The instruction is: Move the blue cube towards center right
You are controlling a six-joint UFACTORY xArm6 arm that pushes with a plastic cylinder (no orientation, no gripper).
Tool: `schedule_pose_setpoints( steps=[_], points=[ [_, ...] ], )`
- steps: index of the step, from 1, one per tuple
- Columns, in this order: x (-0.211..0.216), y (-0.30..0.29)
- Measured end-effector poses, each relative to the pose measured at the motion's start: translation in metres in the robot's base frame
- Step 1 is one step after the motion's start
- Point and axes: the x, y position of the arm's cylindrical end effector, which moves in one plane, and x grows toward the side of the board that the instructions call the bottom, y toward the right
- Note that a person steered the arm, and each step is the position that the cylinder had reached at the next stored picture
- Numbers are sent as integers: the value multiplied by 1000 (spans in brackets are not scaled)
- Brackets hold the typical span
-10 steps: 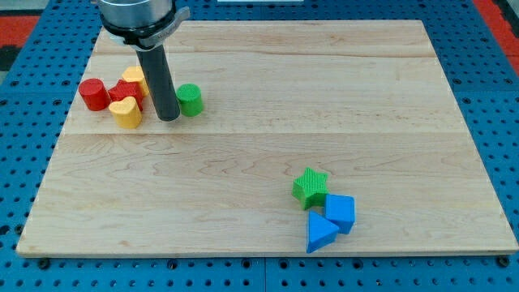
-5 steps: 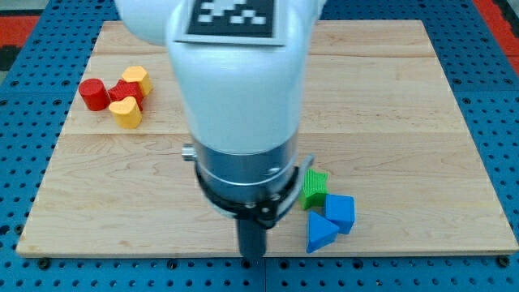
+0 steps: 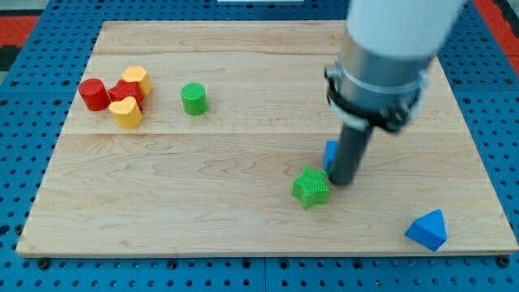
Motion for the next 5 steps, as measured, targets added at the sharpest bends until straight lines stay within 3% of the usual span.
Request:
schedule_pose_setpoints(
  steps=[1, 2, 3, 4, 5],
  points=[
    [-84, 46],
    [-55, 25],
    [-58, -53],
    [-115, -8],
    [-121, 4]
  ],
)
